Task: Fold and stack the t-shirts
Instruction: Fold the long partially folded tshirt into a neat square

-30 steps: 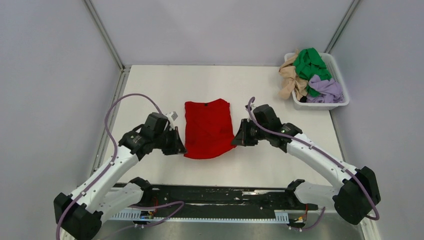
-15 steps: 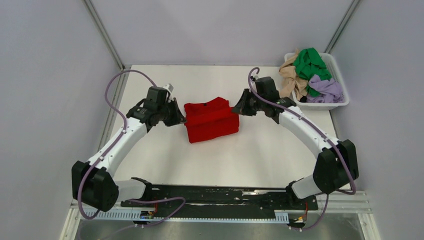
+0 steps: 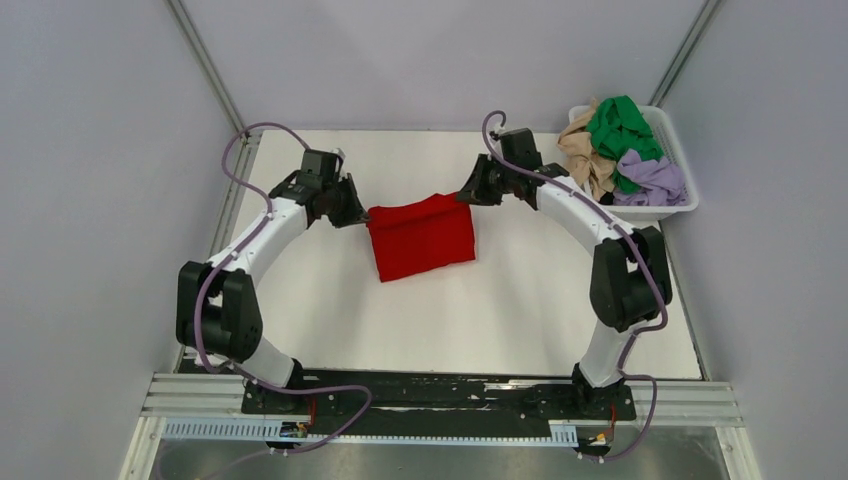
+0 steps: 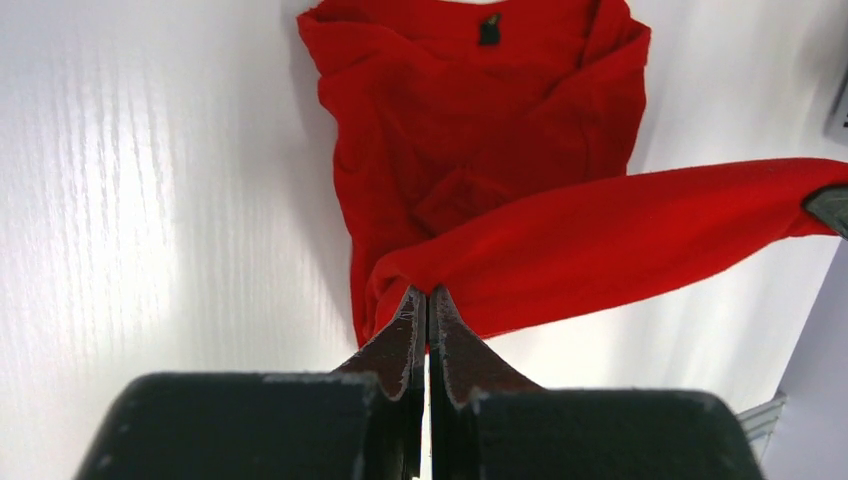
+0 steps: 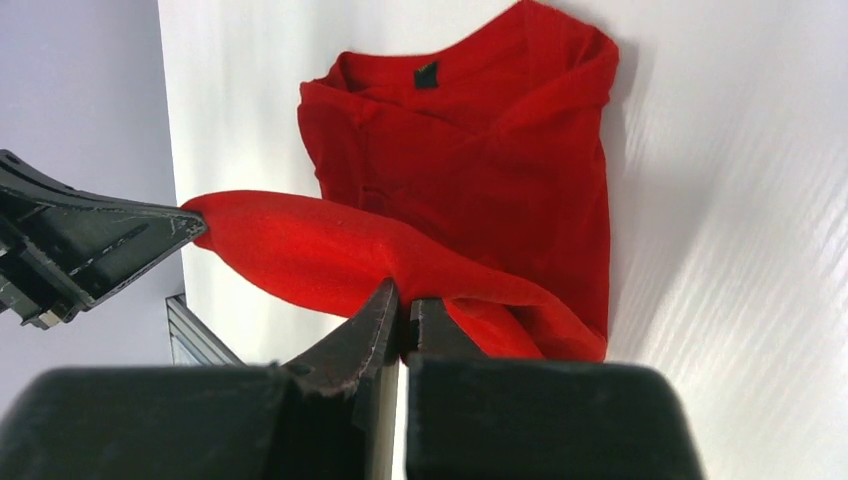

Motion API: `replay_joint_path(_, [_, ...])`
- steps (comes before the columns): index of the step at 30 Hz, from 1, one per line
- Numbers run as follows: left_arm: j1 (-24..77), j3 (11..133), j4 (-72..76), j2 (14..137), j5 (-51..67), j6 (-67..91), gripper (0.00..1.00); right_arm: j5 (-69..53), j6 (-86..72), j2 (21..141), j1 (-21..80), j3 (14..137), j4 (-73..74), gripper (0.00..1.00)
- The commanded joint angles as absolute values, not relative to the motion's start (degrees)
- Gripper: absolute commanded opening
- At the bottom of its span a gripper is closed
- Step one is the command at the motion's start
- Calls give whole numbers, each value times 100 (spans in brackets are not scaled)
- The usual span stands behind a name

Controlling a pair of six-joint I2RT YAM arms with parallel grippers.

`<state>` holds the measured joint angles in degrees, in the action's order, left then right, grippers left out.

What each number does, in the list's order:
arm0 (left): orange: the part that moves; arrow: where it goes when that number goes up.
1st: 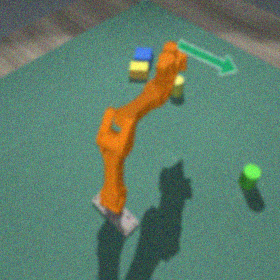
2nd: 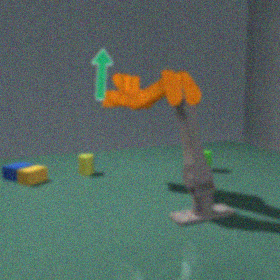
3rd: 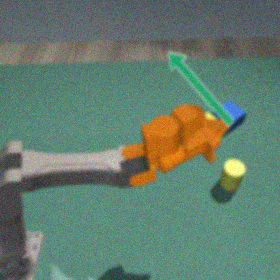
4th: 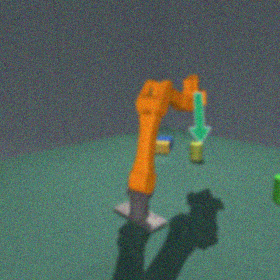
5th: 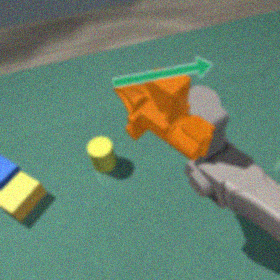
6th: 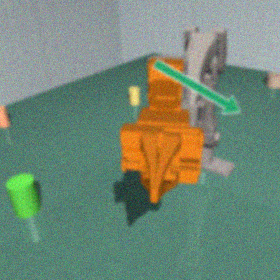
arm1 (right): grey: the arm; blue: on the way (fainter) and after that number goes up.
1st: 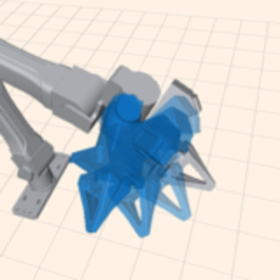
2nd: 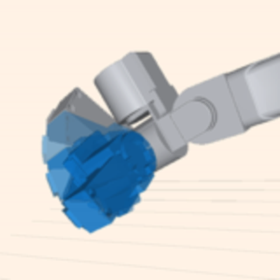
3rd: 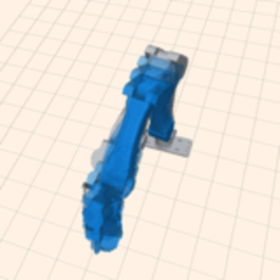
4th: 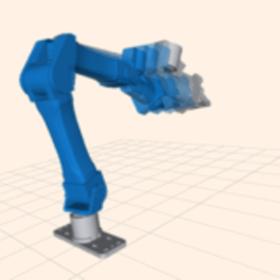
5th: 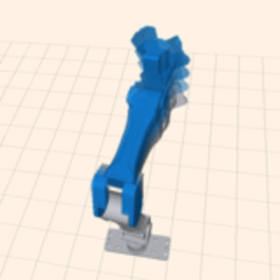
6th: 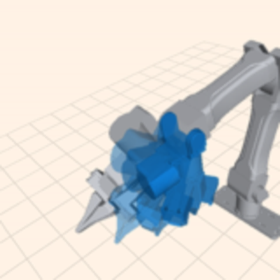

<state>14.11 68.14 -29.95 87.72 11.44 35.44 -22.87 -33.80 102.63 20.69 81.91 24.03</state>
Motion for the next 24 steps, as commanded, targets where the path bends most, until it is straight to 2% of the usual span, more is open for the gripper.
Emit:
replay_joint_path(1, [1233, 7211, -2713, 9086, 962, 3364, 0, -2382, -3084, 10611, 1998, 8775, 2058, 0])
replay_joint_path(15, [943, 8234, -2511, 10941, 1103, 3399, 0, -2377, -2798, 12177, 1790, 9806, 1624, 0])
replay_joint_path(17, [941, 8320, -2409, 11118, 1089, 3402, 4, -2423, -2799, 12373, 1767, 9950, 1596, 1])
replay_joint_path(19, [940, 8410, -2272, 11282, 1084, 3377, 16, -2391, -2808, 12547, 1745, 10076, 1559, 4])
replay_joint_path(20, [940, 8529, -2252, 11345, 1108, 3347, 27, -2355, -2809, 12617, 1723, 10154, 1550, 7])
replay_joint_path(21, [940, 8606, -2273, 11469, 1139, 3321, 35, -2337, -2827, 12684, 1708, 10234, 1547, 15])
replay_joint_path(22, [940, 8768, -2310, 11522, 1183, 3311, 50, -2339, -2857, 12729, 1688, 10314, 1547, 26])
replay_joint_path(23, [940, 8831, -2364, 11575, 1207, 3312, 66, -2363, -2883, 12743, 1673, 10374, 1547, 43])
replay_joint_path(24, [940, 8885, -2368, 11571, 1249, 3322, 71, -2372, -2905, 12714, 1670, 10401, 1547, 62])
